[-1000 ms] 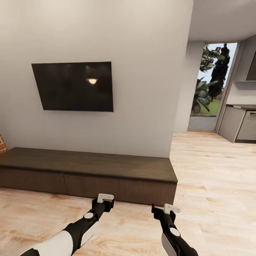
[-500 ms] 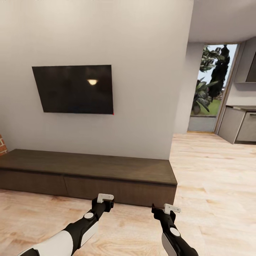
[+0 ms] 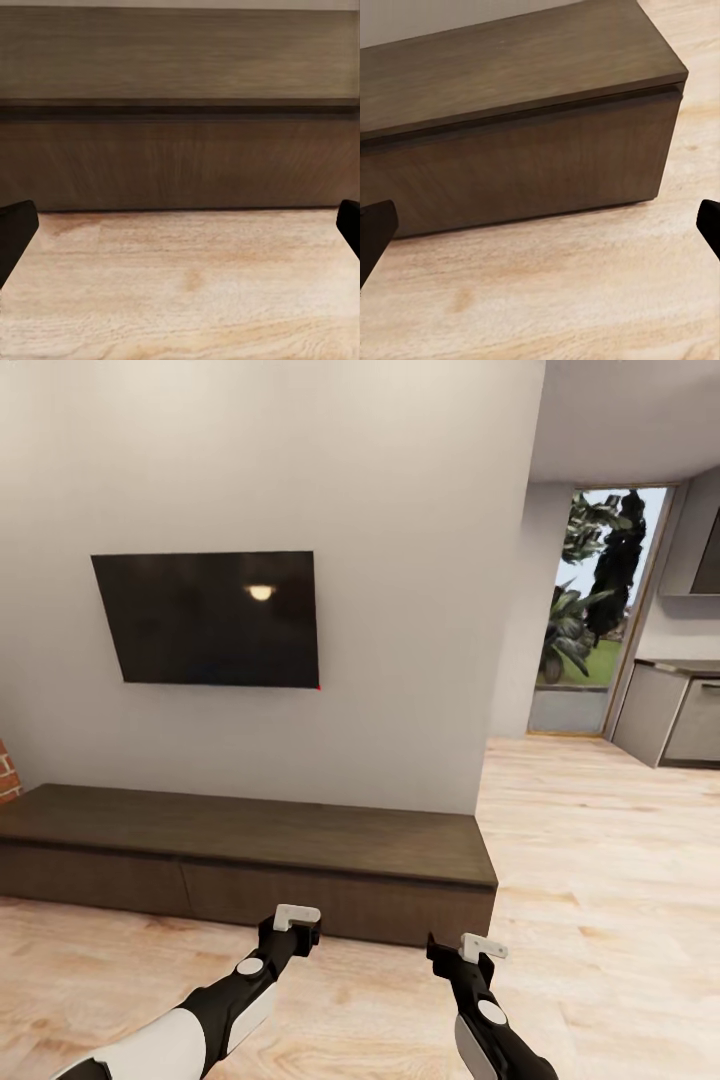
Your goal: Place each of the two pumpkins and all three candles from the living room inside a cabinet in the living room (use any cabinet), then make sure every cabinet is closed, and position the cauldron so it is next to a table in the living room.
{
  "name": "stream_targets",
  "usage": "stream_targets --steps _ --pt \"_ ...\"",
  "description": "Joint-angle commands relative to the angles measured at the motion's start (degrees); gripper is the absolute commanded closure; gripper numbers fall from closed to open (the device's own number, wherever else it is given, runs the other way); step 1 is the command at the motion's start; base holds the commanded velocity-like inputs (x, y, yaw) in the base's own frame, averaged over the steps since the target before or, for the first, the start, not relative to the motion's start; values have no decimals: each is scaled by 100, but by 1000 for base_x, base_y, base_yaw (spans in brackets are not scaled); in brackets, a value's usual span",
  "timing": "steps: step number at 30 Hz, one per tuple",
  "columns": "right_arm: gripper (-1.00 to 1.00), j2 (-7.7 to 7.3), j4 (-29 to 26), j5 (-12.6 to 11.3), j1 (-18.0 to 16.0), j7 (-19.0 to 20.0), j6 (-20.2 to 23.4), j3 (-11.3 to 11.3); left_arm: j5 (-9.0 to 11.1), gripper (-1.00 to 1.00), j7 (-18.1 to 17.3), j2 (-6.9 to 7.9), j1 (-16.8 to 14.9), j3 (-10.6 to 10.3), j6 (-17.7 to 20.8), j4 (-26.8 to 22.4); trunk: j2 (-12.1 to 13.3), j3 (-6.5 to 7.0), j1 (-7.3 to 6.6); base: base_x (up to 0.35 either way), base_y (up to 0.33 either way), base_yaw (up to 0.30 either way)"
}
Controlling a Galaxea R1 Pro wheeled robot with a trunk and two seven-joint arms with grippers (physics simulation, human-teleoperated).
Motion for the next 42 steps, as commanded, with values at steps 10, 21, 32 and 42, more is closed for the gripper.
stream_targets --steps 10,21,32,42 --pt "-100 0 4 -56 -4 -25 -25 30 31 -100 38 4 -3 -50 -23 0 399 174 -221 0 0 0" --pt "-100 2 4 -56 -4 -25 -25 30 31 -100 38 2 -4 -50 -23 0 841 371 -462 0 0 0" --pt "-100 -4 4 -56 -4 -25 -25 30 30 -100 41 2 -6 -58 -23 0 1282 569 -704 0 0 0" --pt "-100 -6 12 -54 -4 -25 -20 28 23 -100 47 0 -5 -66 -23 0 1683 748 -924 0 0 0"
